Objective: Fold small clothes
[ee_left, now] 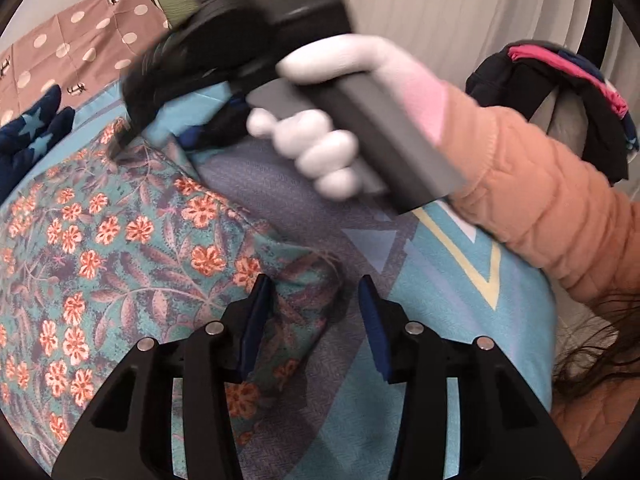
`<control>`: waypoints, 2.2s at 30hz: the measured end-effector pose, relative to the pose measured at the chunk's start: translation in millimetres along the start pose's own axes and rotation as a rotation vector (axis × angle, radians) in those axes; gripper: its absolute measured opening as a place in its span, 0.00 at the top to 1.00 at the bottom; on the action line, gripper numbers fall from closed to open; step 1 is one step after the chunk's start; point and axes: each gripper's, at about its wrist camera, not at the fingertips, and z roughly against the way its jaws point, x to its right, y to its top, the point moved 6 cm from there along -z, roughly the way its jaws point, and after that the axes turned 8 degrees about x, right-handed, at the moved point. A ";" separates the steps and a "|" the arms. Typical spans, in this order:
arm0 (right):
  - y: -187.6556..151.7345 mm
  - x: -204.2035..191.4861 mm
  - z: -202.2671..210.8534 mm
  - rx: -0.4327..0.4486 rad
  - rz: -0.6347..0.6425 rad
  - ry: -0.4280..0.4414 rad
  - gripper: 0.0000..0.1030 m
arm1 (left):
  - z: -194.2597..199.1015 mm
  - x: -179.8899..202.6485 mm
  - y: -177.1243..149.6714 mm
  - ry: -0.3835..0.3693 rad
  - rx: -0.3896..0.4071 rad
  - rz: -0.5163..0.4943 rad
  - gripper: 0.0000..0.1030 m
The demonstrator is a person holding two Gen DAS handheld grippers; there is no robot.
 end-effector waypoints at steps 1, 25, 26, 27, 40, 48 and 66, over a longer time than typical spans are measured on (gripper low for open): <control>0.6 0.9 -6.3 -0.006 0.020 -0.050 0.95 | 1.0 -0.8 0.4 -0.017 0.007 0.010 0.56; -73.5 -46.5 114.6 0.278 0.325 -0.313 0.72 | 88.3 -35.6 -11.0 0.018 0.185 0.103 0.45; -82.6 -55.5 118.9 0.284 0.371 -0.335 0.71 | 110.1 -49.6 -19.8 0.059 0.213 0.140 0.45; -87.0 -64.1 115.5 0.285 0.403 -0.345 0.69 | 127.2 -60.9 -28.3 0.096 0.236 0.170 0.45; -255.2 -279.4 -49.1 0.044 1.138 -0.088 0.48 | 336.7 -182.2 -223.5 0.575 0.443 0.717 0.42; -309.5 -314.8 -140.2 -0.007 1.410 -0.267 0.48 | 360.7 -202.2 -264.3 0.539 0.525 0.818 0.42; -313.1 -359.9 -180.7 0.247 1.571 -0.341 0.90 | 376.7 -234.8 -282.2 0.310 0.678 0.966 0.42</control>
